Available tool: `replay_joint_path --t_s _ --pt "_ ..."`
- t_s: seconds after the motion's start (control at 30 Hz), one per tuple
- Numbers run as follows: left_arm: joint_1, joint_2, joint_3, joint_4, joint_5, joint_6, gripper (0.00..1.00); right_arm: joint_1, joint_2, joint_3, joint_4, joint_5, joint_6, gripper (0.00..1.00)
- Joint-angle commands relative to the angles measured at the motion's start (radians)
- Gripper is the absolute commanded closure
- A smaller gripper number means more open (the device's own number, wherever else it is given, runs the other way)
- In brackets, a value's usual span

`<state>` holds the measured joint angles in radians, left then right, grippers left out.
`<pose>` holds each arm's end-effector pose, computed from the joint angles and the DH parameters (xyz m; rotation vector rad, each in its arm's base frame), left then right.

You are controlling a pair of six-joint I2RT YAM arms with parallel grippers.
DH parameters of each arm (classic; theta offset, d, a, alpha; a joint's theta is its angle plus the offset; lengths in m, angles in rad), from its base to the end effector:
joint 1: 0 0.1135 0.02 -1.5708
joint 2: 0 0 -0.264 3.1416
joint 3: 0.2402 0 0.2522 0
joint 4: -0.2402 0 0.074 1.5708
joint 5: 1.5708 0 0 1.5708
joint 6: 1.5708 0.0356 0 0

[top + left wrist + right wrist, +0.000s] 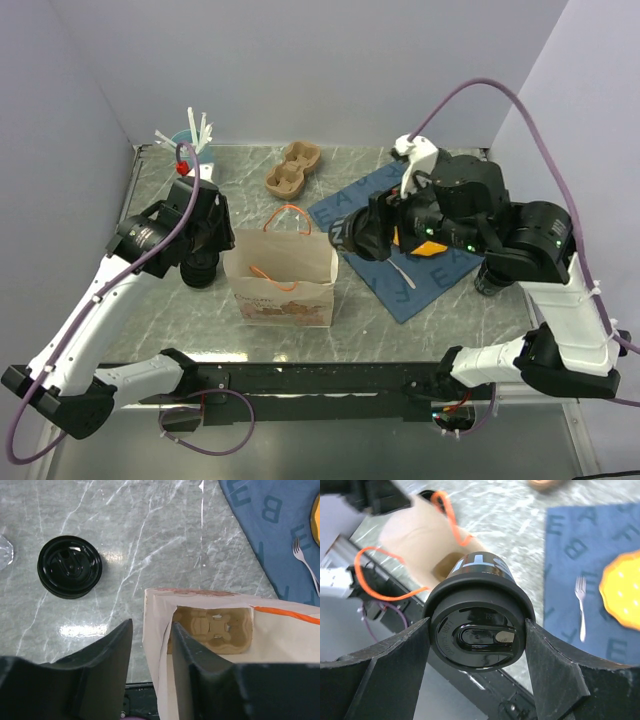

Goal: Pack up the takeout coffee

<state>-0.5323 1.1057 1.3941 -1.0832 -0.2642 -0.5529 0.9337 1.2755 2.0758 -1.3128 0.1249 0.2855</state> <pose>0.1730 -0.0911 0.3993 -0.1511 2.3372 -0.2275 0.1023 0.1308 0.5300 -0.6062 2.0498 0.6057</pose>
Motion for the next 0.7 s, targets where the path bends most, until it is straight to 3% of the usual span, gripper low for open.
replay_joint_path --t_s 0.0,0.4,0.67 --pt "0.008 -0.023 -0.020 0.077 0.049 0.031 0.62 0.057 0.012 -0.037 0.147 -0.093 -0.089 0.44" --pt "0.008 -0.121 -0.109 0.226 0.270 0.083 0.99 0.139 0.111 -0.094 0.241 -0.048 -0.215 0.45" --pt "0.008 -0.165 -0.155 0.324 0.326 0.146 0.99 0.224 0.229 -0.056 0.195 0.106 -0.310 0.45"
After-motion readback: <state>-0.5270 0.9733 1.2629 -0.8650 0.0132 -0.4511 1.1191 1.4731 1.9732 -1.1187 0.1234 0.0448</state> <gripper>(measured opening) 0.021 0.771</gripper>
